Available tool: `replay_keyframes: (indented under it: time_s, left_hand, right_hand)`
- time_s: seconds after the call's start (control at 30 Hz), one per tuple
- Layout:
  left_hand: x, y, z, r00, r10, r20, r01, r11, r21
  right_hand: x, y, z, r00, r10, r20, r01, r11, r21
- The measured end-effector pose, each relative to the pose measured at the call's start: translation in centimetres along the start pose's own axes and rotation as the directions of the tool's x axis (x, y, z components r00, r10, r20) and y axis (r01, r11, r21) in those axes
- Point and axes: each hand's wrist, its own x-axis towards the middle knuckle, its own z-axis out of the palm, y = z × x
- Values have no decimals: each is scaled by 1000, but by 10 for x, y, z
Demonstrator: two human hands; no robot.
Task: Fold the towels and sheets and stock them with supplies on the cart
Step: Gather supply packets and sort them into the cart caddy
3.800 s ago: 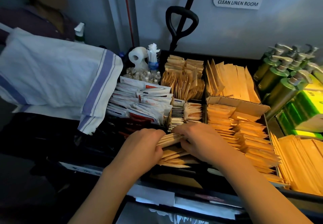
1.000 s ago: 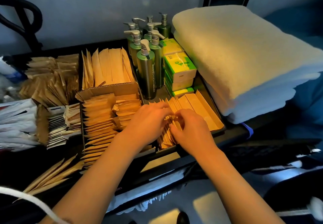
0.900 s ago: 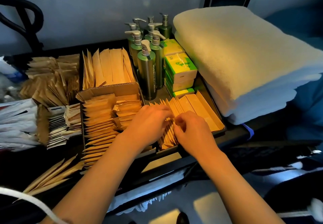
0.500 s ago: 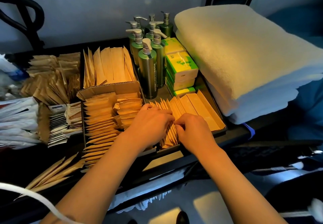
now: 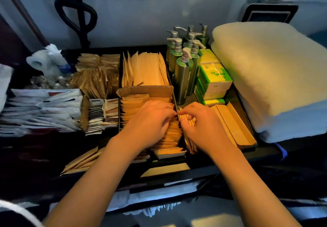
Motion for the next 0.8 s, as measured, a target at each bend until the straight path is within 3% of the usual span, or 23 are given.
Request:
replay_keyframes:
  time_s: [0.27,0.53,0.8]
  left_hand:
    - [-82,-63,-33,970,-224,-95,222,975,-27]
    - [-171,-109,-53,890,-440,-118,433,898,-79]
    - [-203,-126,-43,860,-511,-12,508,858,-78]
  right_hand:
    - [23,-78,40,957,-235,168,232,972,40]
    - [33,-142,87,775,-490,400,498,862,91]
    - [31,-170,123,634,-492,596,563,822,80]
